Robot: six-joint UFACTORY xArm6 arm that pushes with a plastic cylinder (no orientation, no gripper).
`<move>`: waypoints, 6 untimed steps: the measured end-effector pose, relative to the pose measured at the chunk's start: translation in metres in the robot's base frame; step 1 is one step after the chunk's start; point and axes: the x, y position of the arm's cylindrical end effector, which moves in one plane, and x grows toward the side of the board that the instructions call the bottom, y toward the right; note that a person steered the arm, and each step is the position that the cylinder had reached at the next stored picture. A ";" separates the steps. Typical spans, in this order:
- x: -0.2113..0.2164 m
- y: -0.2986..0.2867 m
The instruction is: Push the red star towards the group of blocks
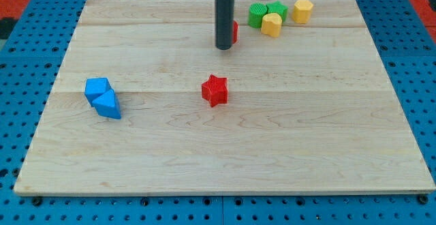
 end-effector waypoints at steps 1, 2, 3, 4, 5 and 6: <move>-0.017 -0.011; -0.038 0.031; -0.040 0.057; 0.014 0.028; 0.068 0.004; 0.100 -0.044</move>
